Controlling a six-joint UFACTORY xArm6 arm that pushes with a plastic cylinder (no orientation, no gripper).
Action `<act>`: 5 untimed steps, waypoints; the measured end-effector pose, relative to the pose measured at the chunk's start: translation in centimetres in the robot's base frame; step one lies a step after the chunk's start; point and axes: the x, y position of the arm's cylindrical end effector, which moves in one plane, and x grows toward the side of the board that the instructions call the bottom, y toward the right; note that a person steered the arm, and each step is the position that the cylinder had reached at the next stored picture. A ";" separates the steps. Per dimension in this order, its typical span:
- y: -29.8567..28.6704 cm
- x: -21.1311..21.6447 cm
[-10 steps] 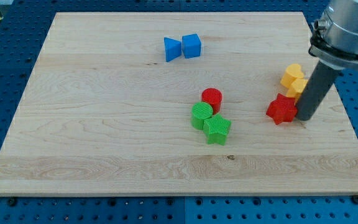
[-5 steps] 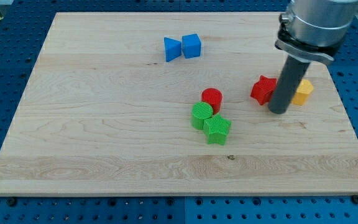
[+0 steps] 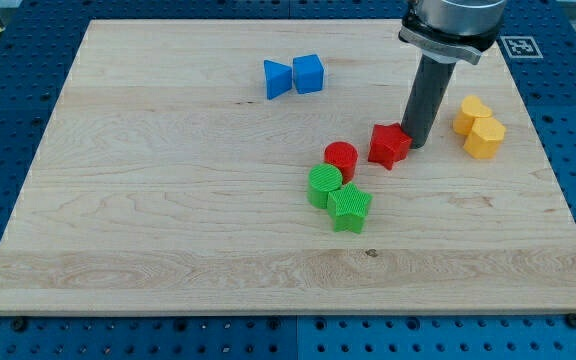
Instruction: Push the red star into the red circle
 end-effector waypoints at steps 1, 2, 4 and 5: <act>1.5 2.0; 1.3 4.7; -2.6 -1.2; -2.8 -1.9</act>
